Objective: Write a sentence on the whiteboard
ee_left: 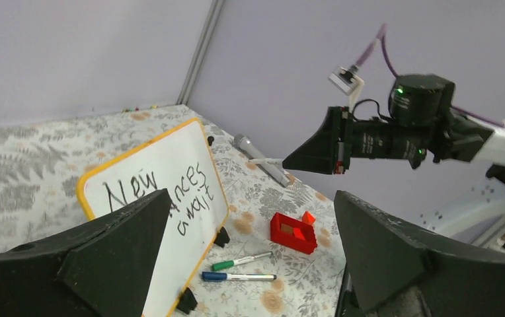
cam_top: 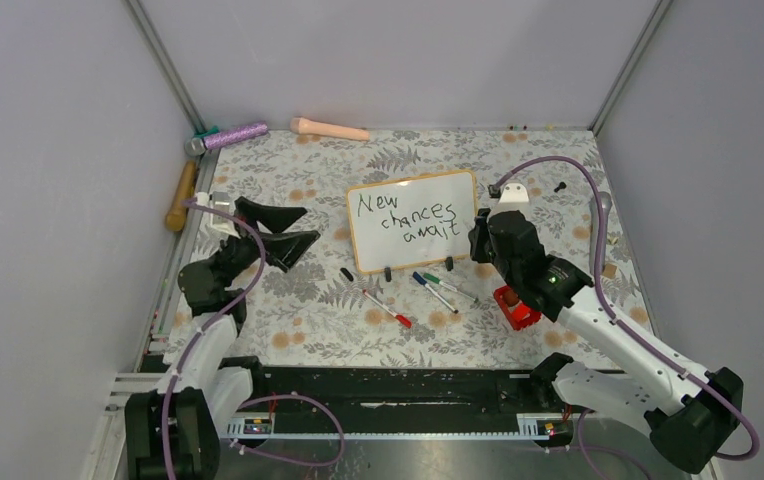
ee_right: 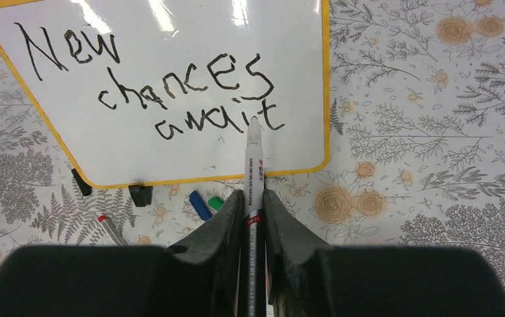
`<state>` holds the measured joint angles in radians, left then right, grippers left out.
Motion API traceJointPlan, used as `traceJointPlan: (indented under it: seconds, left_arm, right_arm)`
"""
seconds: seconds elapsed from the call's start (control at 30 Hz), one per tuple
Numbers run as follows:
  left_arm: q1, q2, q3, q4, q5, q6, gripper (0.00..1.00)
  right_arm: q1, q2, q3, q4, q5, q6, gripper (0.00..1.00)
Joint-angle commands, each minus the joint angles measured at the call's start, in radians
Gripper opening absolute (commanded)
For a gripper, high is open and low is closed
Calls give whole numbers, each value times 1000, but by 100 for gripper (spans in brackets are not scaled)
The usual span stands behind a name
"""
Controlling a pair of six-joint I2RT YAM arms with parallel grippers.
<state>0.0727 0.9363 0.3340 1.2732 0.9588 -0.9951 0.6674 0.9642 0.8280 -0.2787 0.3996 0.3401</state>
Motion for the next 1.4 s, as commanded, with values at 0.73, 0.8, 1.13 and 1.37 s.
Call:
traceJointPlan:
  seconds: [0.73,0.8,1.13,1.37]
  left_arm:
    - [-17,507,-254,199,-236,-519,99]
    - [-18,556,-209,200,-173,-533,99]
    - [-17,665,-164,188,-45,-534,99]
    - [-23,628,-108,-4,67,-365,99]
  right_arm:
    - [-7,-46,-15,53,-18,15,0]
    - [-7,-47,-13,55,-15,15,0]
    - [-6,-39,-9,60,-18,13,0]
    - [-7,-31,-7,69,-22,12,0]
